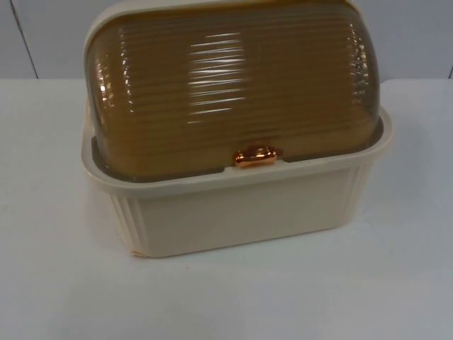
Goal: Open the box lid with the left hand, place the block into the box with the right hand, then close the box lid with the left hand.
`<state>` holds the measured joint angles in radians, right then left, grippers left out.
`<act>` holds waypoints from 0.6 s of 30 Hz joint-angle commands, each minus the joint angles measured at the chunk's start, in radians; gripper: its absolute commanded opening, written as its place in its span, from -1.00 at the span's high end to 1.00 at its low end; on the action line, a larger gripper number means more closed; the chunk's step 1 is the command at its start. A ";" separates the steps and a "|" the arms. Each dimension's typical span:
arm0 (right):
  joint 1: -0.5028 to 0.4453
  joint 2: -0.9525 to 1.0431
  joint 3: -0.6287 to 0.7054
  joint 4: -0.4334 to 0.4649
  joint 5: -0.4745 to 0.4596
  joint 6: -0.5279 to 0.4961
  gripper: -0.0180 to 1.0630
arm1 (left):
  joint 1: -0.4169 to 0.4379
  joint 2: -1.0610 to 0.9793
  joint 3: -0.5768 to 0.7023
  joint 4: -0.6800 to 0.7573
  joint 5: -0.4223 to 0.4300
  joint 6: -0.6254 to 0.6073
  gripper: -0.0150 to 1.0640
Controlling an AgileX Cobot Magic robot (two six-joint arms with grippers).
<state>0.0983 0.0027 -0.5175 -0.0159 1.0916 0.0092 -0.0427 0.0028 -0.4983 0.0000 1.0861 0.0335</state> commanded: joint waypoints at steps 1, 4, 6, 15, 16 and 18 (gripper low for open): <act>0.004 -0.003 0.003 0.003 -0.013 0.006 -0.97 | -0.006 -0.003 0.004 0.000 -0.011 -0.005 -0.97; 0.004 -0.003 0.003 0.003 -0.013 0.006 -0.97 | 0.010 -0.003 0.004 0.000 -0.011 -0.005 -0.97; 0.004 -0.003 0.003 0.003 -0.013 0.006 -0.97 | 0.020 -0.003 0.004 0.000 -0.011 -0.005 -0.97; 0.004 -0.003 0.003 0.003 -0.013 0.006 -0.97 | 0.032 -0.003 0.004 0.005 -0.011 -0.005 -0.97; 0.004 -0.003 0.003 0.003 -0.013 0.006 -0.97 | 0.032 -0.003 0.004 0.007 -0.011 -0.005 -0.97; 0.004 -0.003 0.003 0.003 -0.013 0.006 -0.97 | 0.032 -0.003 0.004 0.007 -0.011 -0.005 -0.97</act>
<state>0.0983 0.0027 -0.5175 -0.0138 1.0916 0.0092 -0.0129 0.0028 -0.4983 0.0000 1.0861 0.0328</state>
